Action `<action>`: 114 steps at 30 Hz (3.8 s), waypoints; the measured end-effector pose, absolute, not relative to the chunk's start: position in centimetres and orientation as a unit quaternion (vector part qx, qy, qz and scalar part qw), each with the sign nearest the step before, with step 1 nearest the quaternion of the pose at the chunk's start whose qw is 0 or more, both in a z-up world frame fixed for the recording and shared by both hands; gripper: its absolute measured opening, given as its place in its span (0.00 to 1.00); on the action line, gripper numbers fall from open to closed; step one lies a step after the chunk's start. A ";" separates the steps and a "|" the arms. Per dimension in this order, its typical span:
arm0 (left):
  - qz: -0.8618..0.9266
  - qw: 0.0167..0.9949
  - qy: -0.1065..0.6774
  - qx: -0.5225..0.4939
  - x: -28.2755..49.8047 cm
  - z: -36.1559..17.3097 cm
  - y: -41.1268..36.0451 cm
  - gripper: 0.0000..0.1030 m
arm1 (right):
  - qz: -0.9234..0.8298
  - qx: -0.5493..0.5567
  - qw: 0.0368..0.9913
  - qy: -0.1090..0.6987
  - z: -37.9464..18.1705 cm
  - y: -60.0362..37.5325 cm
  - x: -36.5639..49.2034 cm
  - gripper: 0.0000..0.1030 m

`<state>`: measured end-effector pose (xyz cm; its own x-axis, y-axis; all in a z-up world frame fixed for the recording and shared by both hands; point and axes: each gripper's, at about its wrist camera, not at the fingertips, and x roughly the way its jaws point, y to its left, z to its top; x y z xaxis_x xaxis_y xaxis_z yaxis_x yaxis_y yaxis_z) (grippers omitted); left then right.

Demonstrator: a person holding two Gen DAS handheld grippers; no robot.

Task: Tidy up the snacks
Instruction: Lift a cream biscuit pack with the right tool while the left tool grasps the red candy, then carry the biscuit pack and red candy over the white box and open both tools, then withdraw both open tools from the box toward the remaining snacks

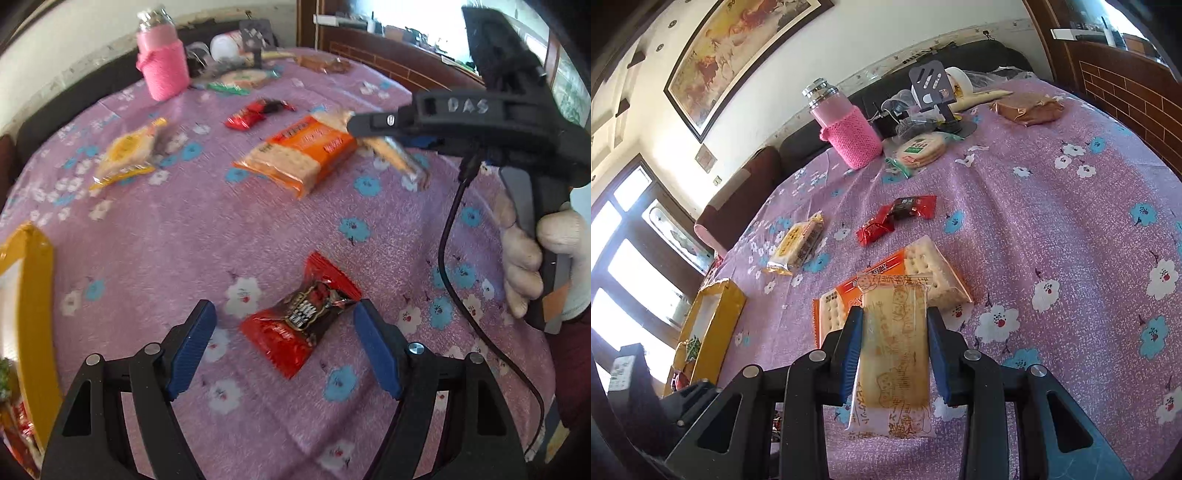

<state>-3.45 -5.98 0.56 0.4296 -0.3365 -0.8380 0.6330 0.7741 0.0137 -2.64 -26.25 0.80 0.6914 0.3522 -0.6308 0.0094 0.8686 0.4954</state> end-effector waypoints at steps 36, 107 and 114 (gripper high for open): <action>-0.081 0.919 0.371 -0.100 -9.2 6.9 20.5 0.23 | 0.183 0.170 0.887 0.388 5.9 -11.9 -5.2 0.33; -0.039 0.931 0.362 0.034 -11.0 7.9 10.5 0.82 | 0.159 0.142 0.891 0.400 4.1 -10.3 -5.1 0.54; -0.054 0.926 0.372 0.039 -10.8 7.3 9.6 0.82 | 0.141 0.157 0.889 0.406 3.1 -12.4 -4.5 0.55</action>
<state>-10.79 9.56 7.30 0.7173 -0.0706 -0.6932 0.1284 0.9912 0.0320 -4.54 -12.41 3.07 0.6298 0.3790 -0.6781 -0.1238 0.9107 0.3940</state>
